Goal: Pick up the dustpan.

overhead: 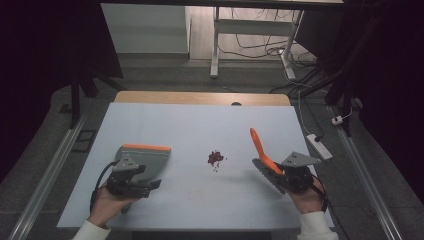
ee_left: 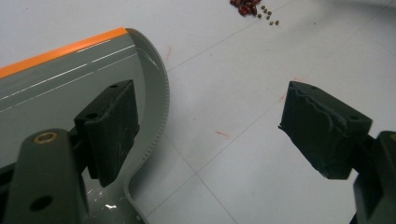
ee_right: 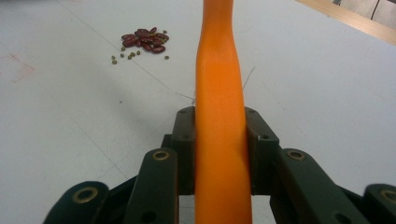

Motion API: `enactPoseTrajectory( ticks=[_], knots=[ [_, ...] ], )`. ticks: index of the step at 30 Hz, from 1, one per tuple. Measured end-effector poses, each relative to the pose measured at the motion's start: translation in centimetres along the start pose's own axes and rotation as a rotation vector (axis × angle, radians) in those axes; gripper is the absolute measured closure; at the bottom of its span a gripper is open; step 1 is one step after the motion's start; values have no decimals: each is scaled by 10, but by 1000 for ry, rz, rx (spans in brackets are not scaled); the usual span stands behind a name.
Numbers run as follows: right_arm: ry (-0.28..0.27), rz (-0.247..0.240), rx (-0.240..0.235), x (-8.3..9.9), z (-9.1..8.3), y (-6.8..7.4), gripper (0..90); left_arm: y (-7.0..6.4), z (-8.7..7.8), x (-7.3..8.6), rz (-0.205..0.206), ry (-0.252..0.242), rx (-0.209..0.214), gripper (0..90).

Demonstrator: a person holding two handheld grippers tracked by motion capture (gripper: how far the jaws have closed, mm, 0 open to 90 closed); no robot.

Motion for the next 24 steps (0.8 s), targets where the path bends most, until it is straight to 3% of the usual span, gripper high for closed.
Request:
enactPoseTrajectory(
  ticks=[12,24],
  knots=[
    [-6,-4,6,0,-1,0,698,-2,-1,-1,-9,10,6,197],
    [-9,-4,9,-1,-1,1,698,-7,-2,-4,7,16,16,196]
  ],
)
Point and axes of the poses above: each handheld gripper's, and its own axes: z roughly forward along the jaws, x roughly out of its underside, y roughly to its left, the point moved 3 cm from there along z, roughly forward along the jaws, and after that the axes turned 7 degrees about x, right-handed, at the moved point
